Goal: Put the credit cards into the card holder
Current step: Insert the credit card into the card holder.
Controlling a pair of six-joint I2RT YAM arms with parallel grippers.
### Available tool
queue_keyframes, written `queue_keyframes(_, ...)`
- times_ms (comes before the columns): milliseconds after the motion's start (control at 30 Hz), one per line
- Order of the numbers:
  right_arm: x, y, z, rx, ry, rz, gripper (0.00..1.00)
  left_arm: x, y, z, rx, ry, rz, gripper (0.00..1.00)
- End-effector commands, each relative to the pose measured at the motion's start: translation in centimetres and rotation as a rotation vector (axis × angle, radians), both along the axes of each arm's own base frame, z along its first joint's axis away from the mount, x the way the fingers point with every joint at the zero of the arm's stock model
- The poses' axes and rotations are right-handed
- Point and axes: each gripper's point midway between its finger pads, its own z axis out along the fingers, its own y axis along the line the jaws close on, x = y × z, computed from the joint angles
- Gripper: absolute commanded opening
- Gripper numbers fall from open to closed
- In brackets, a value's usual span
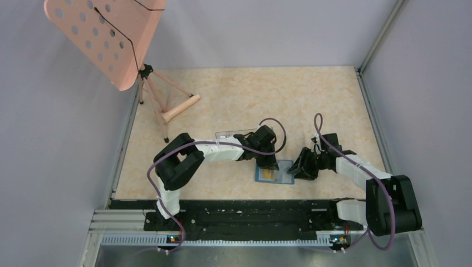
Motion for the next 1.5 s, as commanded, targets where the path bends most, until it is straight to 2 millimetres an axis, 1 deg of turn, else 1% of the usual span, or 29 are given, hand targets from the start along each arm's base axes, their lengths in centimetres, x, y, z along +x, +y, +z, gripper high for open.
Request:
queue_keyframes(0, -0.1, 0.2, -0.5, -0.001, -0.009, 0.010, 0.45, -1.6, -1.5, -0.6, -0.047, 0.031, -0.079, 0.00)
queue_keyframes(133, -0.1, 0.2, -0.5, 0.002, -0.011, 0.009, 0.44, -1.8, -1.7, -0.7, -0.069, 0.042, -0.089, 0.00)
queue_keyframes(233, -0.2, 0.2, -0.5, 0.001, -0.011, 0.011, 0.44, -1.8, -1.2, -1.1, -0.035, 0.047, -0.084, 0.00)
queue_keyframes(267, -0.2, 0.2, -0.5, 0.002, -0.011, 0.011, 0.44, -1.7, -0.9, -1.1, -0.015, 0.040, -0.082, 0.02)
queue_keyframes(433, -0.2, 0.2, -0.5, 0.002, -0.012, 0.011, 0.44, -1.2, 0.5, -1.1, 0.080, 0.001, -0.079, 0.26)
queue_keyframes(533, -0.2, 0.2, -0.5, 0.002, -0.012, 0.011, 0.44, -1.0, 0.8, -0.8, 0.106, -0.027, -0.090, 0.39)
queue_keyframes(567, -0.2, 0.2, -0.5, 0.001, -0.013, 0.011, 0.44, -1.0, 0.8, -0.6, 0.112, -0.038, -0.095, 0.45)
queue_keyframes(667, -0.2, 0.2, -0.5, 0.001, -0.013, 0.012, 0.44, -0.9, 0.8, -0.1, 0.140, -0.066, -0.112, 0.52)
queue_keyframes(767, -0.2, 0.1, -0.6, -0.001, -0.012, 0.012, 0.44, -0.7, 0.8, 0.5, 0.164, -0.091, -0.126, 0.57)
queue_keyframes(900, -0.3, 0.1, -0.6, -0.001, -0.012, 0.013, 0.44, -0.5, 0.7, 1.4, 0.193, -0.123, -0.143, 0.61)
queue_keyframes(1033, -0.3, 0.1, -0.6, -0.002, -0.011, 0.013, 0.44, -0.5, 0.7, 1.6, 0.226, -0.139, -0.166, 0.63)
queue_keyframes(1133, -0.3, 0.1, -0.7, -0.003, -0.010, 0.014, 0.44, -0.7, 0.5, 1.4, 0.229, -0.133, -0.175, 0.64)
queue_keyframes(1300, -0.4, 0.1, -0.8, -0.003, -0.010, 0.019, 0.44, -0.7, 1.1, 0.7, 0.265, -0.125, -0.176, 0.62)
queue_keyframes(1467, -0.5, 0.2, -0.9, 0.000, -0.007, 0.019, 0.44, -0.5, 1.7, 1.0, 0.286, -0.137, -0.166, 0.59)
